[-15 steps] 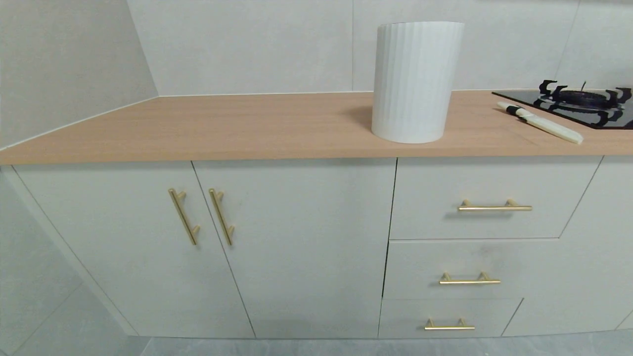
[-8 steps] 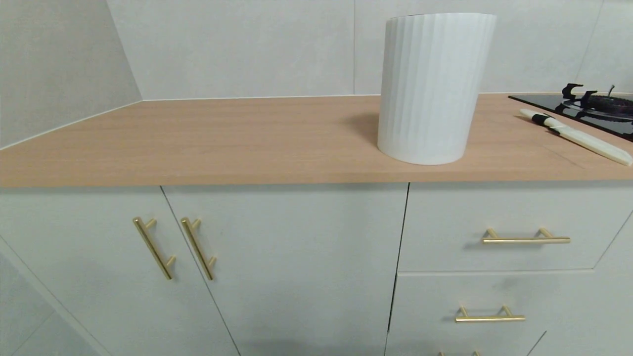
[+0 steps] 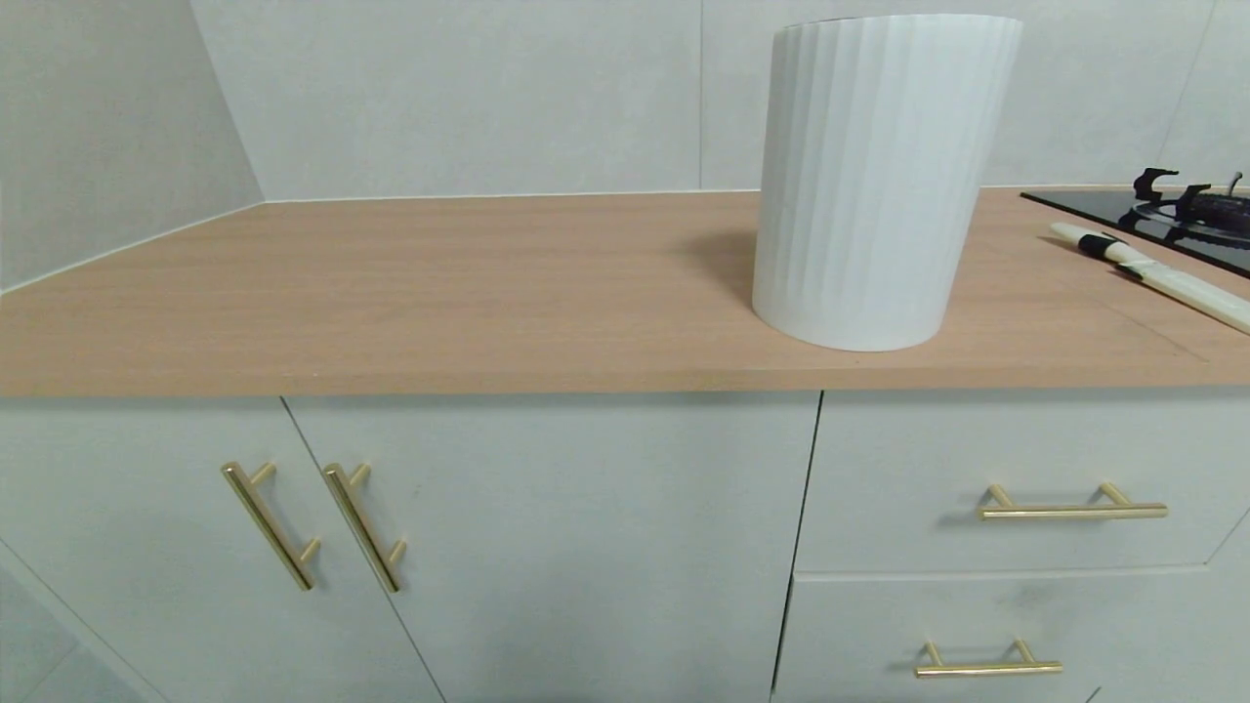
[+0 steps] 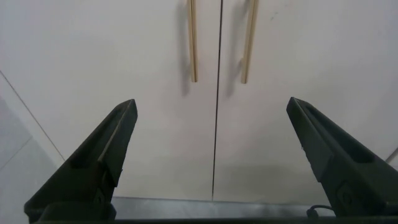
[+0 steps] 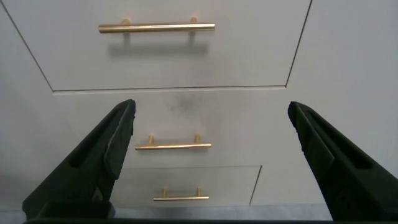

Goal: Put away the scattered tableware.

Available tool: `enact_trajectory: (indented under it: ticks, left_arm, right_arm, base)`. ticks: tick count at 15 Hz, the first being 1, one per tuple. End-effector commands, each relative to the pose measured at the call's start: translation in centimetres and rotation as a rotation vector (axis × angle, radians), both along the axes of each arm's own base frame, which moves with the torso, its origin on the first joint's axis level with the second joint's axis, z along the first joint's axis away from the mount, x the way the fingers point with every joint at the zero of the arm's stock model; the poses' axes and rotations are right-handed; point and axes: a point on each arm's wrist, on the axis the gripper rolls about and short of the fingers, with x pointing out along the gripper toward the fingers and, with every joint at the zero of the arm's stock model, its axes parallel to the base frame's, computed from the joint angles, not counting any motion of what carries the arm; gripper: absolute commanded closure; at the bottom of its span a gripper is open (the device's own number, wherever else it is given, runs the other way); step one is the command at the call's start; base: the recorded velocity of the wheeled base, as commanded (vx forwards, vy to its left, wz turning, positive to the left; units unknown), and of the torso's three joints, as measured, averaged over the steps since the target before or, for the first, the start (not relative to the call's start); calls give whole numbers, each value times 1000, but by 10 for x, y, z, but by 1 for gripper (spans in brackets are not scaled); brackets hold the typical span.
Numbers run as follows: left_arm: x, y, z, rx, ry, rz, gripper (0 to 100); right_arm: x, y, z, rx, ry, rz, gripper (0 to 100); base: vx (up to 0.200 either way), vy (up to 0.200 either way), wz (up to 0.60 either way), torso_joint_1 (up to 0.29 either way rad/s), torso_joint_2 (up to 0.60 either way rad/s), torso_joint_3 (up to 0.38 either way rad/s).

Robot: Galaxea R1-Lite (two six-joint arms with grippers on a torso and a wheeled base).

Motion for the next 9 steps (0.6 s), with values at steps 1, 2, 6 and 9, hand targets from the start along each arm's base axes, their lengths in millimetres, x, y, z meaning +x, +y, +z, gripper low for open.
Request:
enact_trajectory:
  ticks: [1,2,6,9]
  left_arm:
    - [0,0,0,0,0,1,0]
    - [0,0,0,0,0,1,0]
    - [0,0,0,0,0,1,0]
    - [0,0,0,0,0,1,0]
  right_arm:
    - [0,0,0,0,1,0,0]
    - [0,0,0,0,1,0,0]
    - [0,0,0,0,1,0,0]
    - [0,0,0,0,1,0,0]
  base:
    - [0,0,0,0,0,0]
    - [0,0,0,0,0,0]
    - [0,-200,0,5,5,4]
    - [0,-200,0,-1,1,2]
